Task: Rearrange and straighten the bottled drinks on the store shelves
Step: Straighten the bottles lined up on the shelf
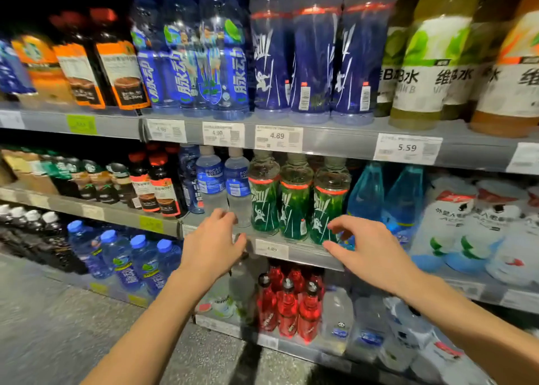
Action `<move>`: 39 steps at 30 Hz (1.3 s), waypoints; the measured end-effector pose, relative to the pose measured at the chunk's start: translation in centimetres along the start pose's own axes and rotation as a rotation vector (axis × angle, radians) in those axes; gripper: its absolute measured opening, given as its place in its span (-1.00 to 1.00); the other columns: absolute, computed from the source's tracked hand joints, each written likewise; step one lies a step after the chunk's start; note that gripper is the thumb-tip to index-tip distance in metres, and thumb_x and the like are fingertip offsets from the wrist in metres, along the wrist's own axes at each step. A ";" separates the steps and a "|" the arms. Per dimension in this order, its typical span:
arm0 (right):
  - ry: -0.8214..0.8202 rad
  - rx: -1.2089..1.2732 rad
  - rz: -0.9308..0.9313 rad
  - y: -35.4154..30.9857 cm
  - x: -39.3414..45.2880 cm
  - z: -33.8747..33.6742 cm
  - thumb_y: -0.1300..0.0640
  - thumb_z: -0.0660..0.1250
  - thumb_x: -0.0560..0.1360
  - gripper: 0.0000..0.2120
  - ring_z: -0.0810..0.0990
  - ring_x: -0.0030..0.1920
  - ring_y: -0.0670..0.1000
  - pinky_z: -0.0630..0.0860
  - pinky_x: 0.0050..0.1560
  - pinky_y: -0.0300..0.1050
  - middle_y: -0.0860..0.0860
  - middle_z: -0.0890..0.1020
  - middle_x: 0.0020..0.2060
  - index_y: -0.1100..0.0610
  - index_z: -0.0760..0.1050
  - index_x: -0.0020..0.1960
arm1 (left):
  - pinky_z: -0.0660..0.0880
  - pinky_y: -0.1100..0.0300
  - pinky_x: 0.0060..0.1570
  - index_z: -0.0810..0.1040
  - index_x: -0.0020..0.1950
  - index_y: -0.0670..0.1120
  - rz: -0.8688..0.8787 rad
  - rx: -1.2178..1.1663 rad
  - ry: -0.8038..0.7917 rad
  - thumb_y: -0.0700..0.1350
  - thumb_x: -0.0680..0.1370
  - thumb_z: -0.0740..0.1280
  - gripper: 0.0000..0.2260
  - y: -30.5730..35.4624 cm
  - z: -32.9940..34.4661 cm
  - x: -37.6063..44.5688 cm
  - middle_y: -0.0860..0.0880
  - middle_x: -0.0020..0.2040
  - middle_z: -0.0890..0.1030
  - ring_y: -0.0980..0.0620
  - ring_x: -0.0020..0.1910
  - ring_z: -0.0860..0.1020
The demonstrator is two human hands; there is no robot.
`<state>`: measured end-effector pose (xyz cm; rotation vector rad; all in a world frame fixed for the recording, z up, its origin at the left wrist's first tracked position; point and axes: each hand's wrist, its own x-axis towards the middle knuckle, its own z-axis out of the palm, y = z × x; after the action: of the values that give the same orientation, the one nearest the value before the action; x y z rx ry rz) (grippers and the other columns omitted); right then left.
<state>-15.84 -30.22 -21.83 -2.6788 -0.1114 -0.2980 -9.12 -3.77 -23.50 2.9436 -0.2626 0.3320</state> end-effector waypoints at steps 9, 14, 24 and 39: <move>-0.023 0.102 -0.196 -9.7 8.8 4.7 -0.10 0.40 0.49 -0.42 0.55 0.21 -0.02 0.49 0.23 -0.04 -0.07 0.56 0.31 -0.02 0.37 0.47 | 0.49 0.03 -0.08 0.41 0.32 -0.02 -0.055 -0.045 0.061 0.13 0.57 0.28 -0.61 -5.7 -0.5 4.4 0.00 0.29 0.44 -0.08 0.16 0.54; 0.003 0.182 -0.219 -14.3 14.2 6.6 -0.02 0.45 0.46 -0.40 0.60 0.10 0.06 0.54 0.15 0.04 0.04 0.58 0.24 0.05 0.38 0.44 | 0.49 0.03 -0.10 0.37 0.31 -0.02 -0.045 -0.027 0.100 0.12 0.56 0.28 -0.61 -8.6 0.0 6.5 -0.02 0.23 0.47 -0.09 0.15 0.54; -0.054 0.111 -0.036 -19.5 22.0 11.2 -0.20 0.36 0.49 -0.63 0.64 0.05 0.21 0.56 -0.01 0.00 0.13 0.63 -0.04 0.11 0.47 -0.03 | 0.36 0.10 -0.26 0.39 0.12 -0.02 -0.016 -0.036 0.193 0.11 0.55 0.28 -0.73 -12.3 1.6 8.6 0.01 0.07 0.48 -0.07 0.05 0.54; 0.260 0.195 -0.285 -17.8 15.6 11.2 -0.07 0.62 0.27 -0.50 0.39 0.02 -0.03 0.38 -0.17 -0.11 -0.14 0.52 0.00 0.00 0.50 0.11 | 0.37 0.13 -0.28 0.41 0.27 -0.01 0.045 -0.021 0.225 0.11 0.56 0.28 -0.66 -12.6 0.4 5.8 0.03 0.12 0.53 -0.03 0.06 0.55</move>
<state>-0.72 -8.89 -20.70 -2.4048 -0.4202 -0.6836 -1.00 7.46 -24.38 2.8496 -0.3000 0.6560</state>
